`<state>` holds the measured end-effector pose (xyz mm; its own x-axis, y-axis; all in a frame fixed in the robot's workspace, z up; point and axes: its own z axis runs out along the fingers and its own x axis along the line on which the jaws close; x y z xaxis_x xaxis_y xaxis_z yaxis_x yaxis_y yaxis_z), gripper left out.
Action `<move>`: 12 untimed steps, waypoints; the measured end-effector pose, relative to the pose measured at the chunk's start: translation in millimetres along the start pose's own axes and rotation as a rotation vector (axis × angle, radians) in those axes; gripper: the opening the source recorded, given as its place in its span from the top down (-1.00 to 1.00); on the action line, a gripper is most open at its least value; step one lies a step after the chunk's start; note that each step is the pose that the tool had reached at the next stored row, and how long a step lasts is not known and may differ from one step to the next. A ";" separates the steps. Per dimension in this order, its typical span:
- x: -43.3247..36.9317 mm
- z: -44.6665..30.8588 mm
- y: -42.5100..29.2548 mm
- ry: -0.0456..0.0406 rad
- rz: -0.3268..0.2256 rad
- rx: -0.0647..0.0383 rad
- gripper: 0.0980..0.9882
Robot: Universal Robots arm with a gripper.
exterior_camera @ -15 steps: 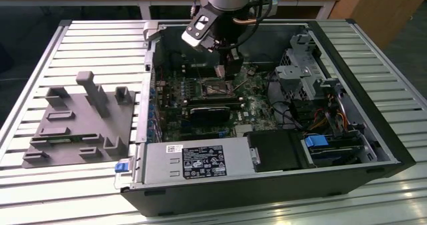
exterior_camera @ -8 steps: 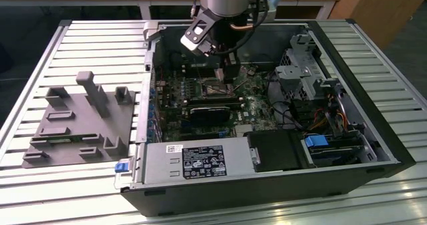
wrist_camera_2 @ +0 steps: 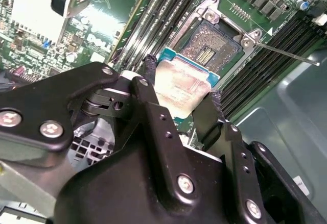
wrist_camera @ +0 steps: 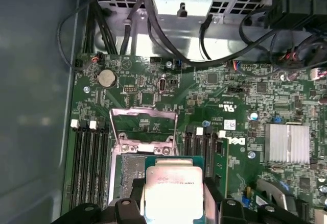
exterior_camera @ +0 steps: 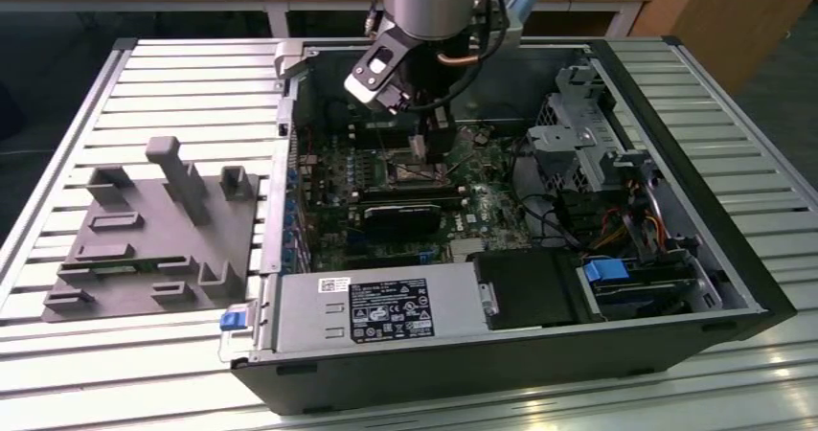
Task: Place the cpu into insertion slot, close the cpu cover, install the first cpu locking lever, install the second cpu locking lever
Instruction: 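Place the cpu into insertion slot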
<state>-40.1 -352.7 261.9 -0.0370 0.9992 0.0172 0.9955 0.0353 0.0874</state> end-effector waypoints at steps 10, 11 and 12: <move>7.2 12.8 -2.6 0.0001 0.000 0.000 0.01; 7.8 13.9 -2.7 0.0000 0.000 0.000 0.01; 8.6 14.8 -2.7 0.0000 0.000 0.000 0.01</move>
<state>-41.8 -343.9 247.1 -0.0369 0.9992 0.0171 0.9956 0.0352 0.0874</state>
